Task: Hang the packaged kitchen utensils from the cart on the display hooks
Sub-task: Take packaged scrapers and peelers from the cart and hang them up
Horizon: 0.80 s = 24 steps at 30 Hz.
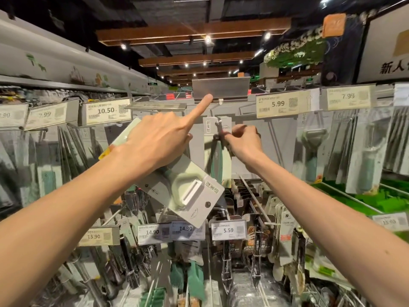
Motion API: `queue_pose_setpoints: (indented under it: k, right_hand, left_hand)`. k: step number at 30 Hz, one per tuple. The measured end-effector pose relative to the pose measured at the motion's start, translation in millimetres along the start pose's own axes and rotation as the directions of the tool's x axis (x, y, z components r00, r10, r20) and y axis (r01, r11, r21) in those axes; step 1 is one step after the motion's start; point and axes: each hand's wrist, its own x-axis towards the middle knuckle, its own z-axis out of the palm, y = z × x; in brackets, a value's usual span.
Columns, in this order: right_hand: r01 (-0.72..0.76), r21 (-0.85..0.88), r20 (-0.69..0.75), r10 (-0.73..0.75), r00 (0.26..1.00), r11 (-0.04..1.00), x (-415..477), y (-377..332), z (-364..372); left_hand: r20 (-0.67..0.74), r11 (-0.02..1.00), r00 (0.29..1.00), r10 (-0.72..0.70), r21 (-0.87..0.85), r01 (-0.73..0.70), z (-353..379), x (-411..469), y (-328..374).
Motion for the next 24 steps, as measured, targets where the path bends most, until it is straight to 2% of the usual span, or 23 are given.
queue_pose_setpoints:
  k: [4,6,8,10,11,12,17,20,22,24]
  right_hand:
    - [0.038,-0.062,-0.004,-0.038,0.999,0.997,-24.7,4.3,-12.9]
    - [0.049,-0.04,0.034,-0.048,0.998,0.998,-51.9,1.1,-29.9]
    - [0.1,0.001,0.239,-0.098,0.966,0.995,-81.5,-2.6,-49.7]
    - [0.122,-0.038,0.523,-0.084,0.848,0.992,-109.2,-6.3,-67.8]
    - [0.118,-0.058,0.617,-0.057,0.785,0.991,-120.5,-6.6,-74.2]
    - [0.105,-0.073,0.656,-0.031,0.754,0.992,-129.8,-5.8,-78.3]
    - [0.026,-0.085,0.531,0.024,0.847,0.996,-151.5,14.2,-102.3]
    - [0.062,-0.16,0.489,0.024,0.872,0.985,-158.3,21.6,-139.0]
    - [0.034,-0.194,0.463,0.061,0.884,0.98,-159.6,24.5,-167.5]
    - [0.009,-0.212,0.451,0.09,0.888,0.977,-157.4,29.2,-192.1]
  left_hand:
    - [-0.042,0.999,0.999,0.013,-0.034,-0.015,4.4,-3.7,-1.7]
    - [-0.131,0.993,0.986,0.099,-0.057,-0.107,11.9,-10.3,-1.1]
    - [-0.2,0.976,0.963,0.178,-0.09,-0.2,19.2,-20.0,7.1]
    - [-0.246,0.95,0.941,0.233,-0.148,-0.274,25.8,-26.1,24.0]
    - [-0.261,0.936,0.933,0.248,-0.185,-0.301,26.3,-26.4,35.0]
    - [-0.275,0.921,0.925,0.261,-0.217,-0.324,25.2,-25.1,46.8]
    - [-0.333,0.849,0.895,0.297,-0.337,-0.407,18.0,-11.3,107.6]
    - [-0.348,0.733,0.861,0.371,-0.46,-0.501,14.5,-5.8,137.0]
    - [-0.285,0.631,0.84,0.462,-0.56,-0.537,14.0,-1.7,155.2]
    - [-0.192,0.569,0.831,0.522,-0.648,-0.507,15.3,3.7,173.3]
